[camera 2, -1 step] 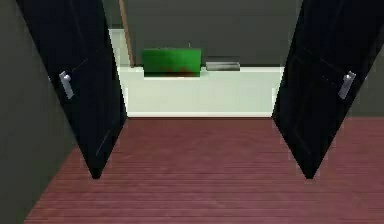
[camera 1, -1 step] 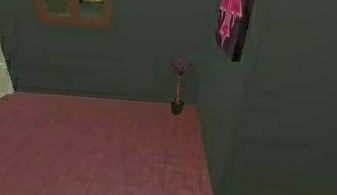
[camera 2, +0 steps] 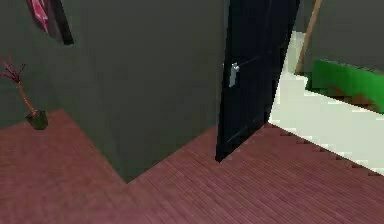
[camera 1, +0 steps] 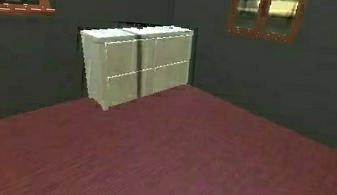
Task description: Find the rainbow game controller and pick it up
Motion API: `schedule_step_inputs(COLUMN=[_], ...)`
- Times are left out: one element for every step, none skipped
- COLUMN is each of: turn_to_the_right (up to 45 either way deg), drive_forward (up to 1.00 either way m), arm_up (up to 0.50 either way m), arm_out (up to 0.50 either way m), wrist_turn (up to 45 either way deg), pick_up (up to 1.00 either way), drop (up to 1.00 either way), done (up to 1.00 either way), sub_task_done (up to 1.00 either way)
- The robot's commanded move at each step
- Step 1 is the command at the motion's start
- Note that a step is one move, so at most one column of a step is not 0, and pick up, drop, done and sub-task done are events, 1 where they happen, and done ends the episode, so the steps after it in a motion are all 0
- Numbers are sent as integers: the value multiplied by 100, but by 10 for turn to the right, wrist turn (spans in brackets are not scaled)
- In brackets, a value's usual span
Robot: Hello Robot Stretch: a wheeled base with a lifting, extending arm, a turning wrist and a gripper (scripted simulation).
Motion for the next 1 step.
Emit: schedule_step_inputs(turn_to_the_right=[-450], drive_forward=[0], arm_up=[0], arm_out=[0], wrist_turn=[0], pick_up=[0], drop=[0], done=[0], sub_task_done=[0])
